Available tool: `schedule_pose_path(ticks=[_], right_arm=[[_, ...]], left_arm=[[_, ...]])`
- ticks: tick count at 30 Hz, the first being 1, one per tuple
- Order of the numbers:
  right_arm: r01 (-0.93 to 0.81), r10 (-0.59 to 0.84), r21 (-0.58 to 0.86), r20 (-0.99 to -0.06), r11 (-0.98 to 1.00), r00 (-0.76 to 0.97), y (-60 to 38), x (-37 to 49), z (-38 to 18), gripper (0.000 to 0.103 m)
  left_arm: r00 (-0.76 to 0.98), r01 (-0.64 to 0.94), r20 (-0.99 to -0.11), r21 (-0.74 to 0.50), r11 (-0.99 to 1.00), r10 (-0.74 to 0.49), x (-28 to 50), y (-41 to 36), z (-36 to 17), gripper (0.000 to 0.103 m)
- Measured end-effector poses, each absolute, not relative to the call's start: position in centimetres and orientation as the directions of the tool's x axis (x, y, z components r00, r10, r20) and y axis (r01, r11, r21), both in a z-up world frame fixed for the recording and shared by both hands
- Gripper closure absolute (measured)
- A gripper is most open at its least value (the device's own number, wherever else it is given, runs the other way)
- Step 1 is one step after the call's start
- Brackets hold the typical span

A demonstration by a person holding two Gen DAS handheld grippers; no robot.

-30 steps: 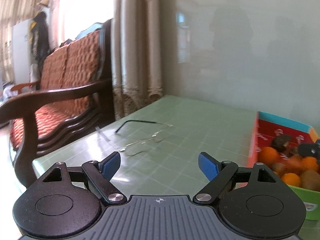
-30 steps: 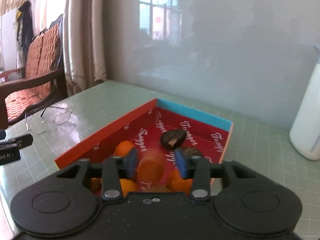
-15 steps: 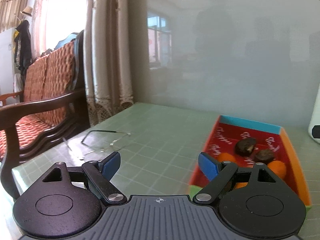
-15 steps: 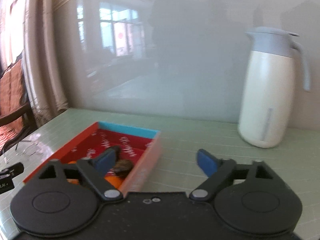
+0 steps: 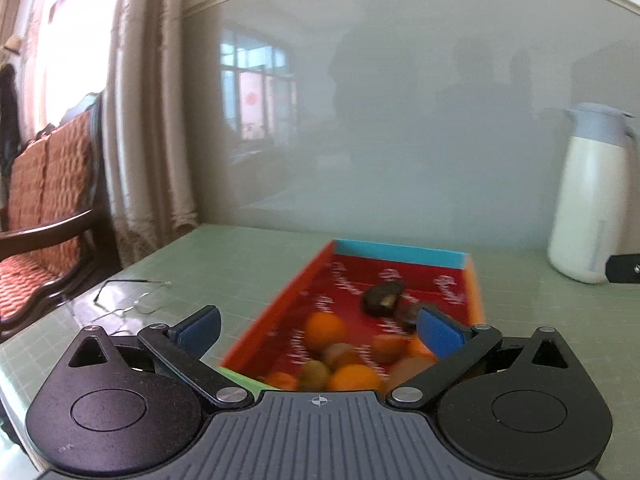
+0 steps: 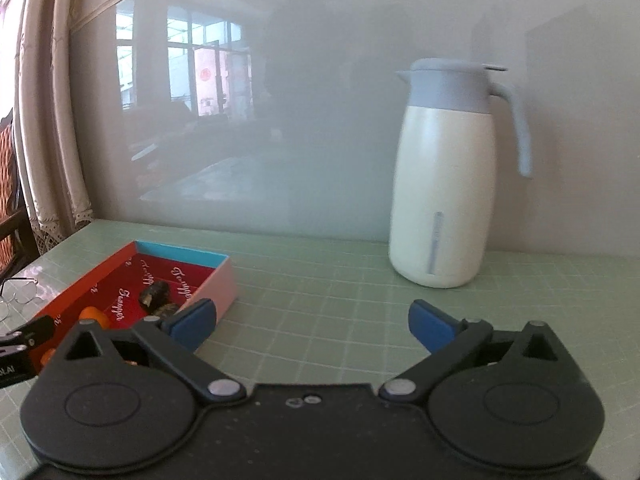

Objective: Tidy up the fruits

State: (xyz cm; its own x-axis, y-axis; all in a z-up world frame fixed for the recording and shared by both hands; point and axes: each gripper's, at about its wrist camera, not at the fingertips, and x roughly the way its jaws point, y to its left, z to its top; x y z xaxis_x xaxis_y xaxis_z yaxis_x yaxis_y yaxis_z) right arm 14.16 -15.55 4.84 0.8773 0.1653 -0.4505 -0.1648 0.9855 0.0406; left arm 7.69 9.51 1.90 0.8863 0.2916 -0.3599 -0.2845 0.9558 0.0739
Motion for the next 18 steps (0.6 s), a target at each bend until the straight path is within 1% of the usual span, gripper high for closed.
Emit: schedule_pose_path(ticks=[5, 9, 15, 18], right_arm=[[-0.149, 0.155, 0.047, -0.445, 0.988, 0.882, -17.8, 11.4, 5.1, 0.0], [-0.13, 0.142, 0.057, -0.442, 0.99, 0.886, -19.3, 7.9, 5.0, 0.0], [-0.117, 0.103, -0.005, -0.434, 0.993, 0.895, -20.3, 1.2, 3.6, 0.0], [-0.117, 0.098, -0.013, -0.459, 0.993, 0.883, -20.4, -0.7, 2.9, 0.0]], left_arm=[[0.9, -0.244, -0.351, 0.084, 0.966, 0.258, 5.5, 7.2, 2.4, 0.0], [0.915, -0.229, -0.324, 0.074, 0.971, 0.241, 2.3, 6.0, 3.5, 0.0], [0.926, -0.211, -0.317, 0.023, 0.977, 0.207, -3.4, 5.7, 4.3, 0.0], [0.92, -0.196, -0.335, 0.06, 0.979, 0.205, -4.5, 5.7, 3.9, 0.0]])
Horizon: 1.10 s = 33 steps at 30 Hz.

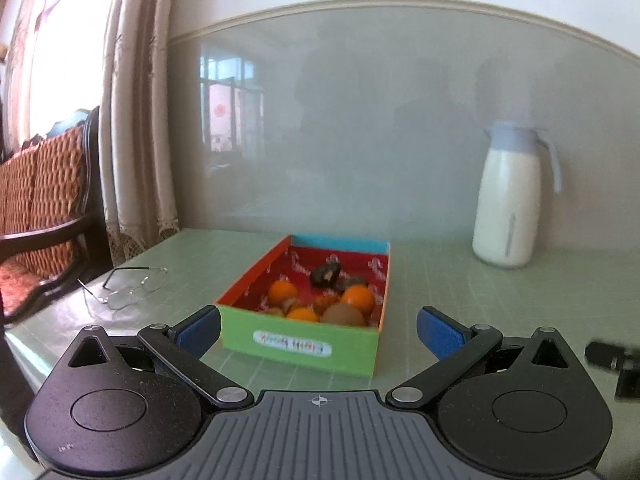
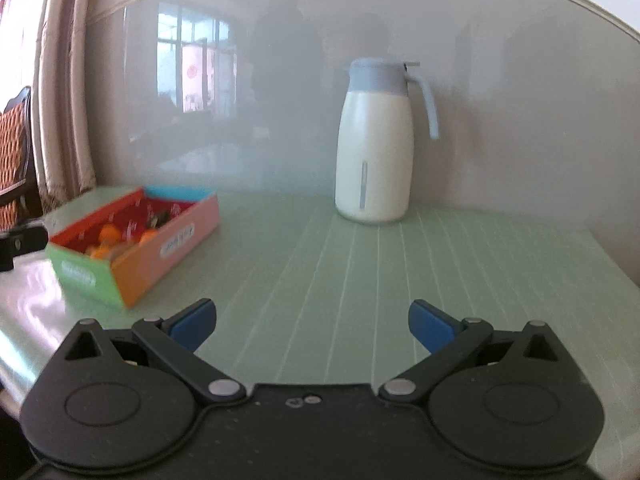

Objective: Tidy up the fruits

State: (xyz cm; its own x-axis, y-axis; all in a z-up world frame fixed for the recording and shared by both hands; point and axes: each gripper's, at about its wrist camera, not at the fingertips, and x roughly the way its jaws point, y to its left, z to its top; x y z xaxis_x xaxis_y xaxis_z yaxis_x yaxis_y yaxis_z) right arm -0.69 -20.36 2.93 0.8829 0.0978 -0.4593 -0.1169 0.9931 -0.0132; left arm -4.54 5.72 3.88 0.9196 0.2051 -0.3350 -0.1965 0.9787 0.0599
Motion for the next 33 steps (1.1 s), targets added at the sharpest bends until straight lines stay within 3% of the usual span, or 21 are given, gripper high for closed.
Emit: schedule_pose_path(ticks=[6, 11, 17, 33], right_arm=[[-0.124, 0.083, -0.066, -0.439, 0.99, 0.895, -19.4, -0.7, 3.7, 0.0], [-0.099, 0.044, -0.131, -0.371, 0.986, 0.928, -19.5, -1.0, 3.4, 0.0], [-0.105, 0.046, -0.122, -0.416, 0.987, 0.908, -19.4, 0.4, 2.5, 0.0], [-0.109, 0.052, -0.11, -0.424, 0.988, 0.904, -19.0, 0.3, 2.0, 0.0]], left_arm=[[0.912, -0.183, -0.361, 0.072, 0.981, 0.196, -6.1, 6.4, 3.3, 0.0], [0.925, -0.189, -0.329, 0.039, 0.981, 0.191, -6.3, 6.8, 2.8, 0.0], [0.938, -0.168, -0.305, 0.007, 0.986, 0.162, -5.6, 6.2, 2.2, 0.0], [0.94, -0.173, -0.3, -0.009, 0.985, 0.163, -5.7, 6.2, 1.9, 0.0]])
